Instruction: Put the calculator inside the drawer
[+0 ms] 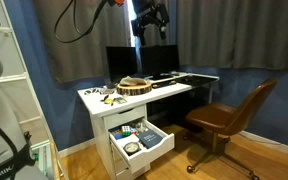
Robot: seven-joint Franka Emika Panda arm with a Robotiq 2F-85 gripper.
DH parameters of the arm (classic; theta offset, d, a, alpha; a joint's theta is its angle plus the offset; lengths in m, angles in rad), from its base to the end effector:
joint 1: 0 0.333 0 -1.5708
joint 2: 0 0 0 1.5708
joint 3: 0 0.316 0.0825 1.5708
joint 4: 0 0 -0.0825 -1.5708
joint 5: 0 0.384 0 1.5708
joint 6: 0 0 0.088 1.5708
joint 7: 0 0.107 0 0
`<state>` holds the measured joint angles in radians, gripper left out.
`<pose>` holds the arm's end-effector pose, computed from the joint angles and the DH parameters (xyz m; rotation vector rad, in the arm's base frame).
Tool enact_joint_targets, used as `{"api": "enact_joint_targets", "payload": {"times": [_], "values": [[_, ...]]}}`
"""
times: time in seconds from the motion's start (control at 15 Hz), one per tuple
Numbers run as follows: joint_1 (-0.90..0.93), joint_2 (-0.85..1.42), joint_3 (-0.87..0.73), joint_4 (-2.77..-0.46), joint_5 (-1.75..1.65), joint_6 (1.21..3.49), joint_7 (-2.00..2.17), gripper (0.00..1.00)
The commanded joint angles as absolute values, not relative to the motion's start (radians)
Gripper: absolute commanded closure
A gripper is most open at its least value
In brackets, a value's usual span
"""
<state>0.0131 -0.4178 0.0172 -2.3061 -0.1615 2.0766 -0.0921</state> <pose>0.4445 0.0060 0.5258 2.9554 0.2766 0.2723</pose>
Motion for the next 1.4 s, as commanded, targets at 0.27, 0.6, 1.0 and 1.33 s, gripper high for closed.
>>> {"api": "enact_joint_targets", "payload": {"times": [0.27,0.6,1.0,1.33], "values": [[0.015,-0.417,0.016,-2.305,-0.162,2.075,-0.092,0.00],[0.015,-0.417,0.016,-2.304,-0.162,2.075,-0.092,0.00],[0.066,-0.269,0.083,-2.097,-0.105,1.970,-0.027,0.00],[0.123,-0.090,0.145,-1.890,-0.093,1.861,-0.017,0.00]]}}
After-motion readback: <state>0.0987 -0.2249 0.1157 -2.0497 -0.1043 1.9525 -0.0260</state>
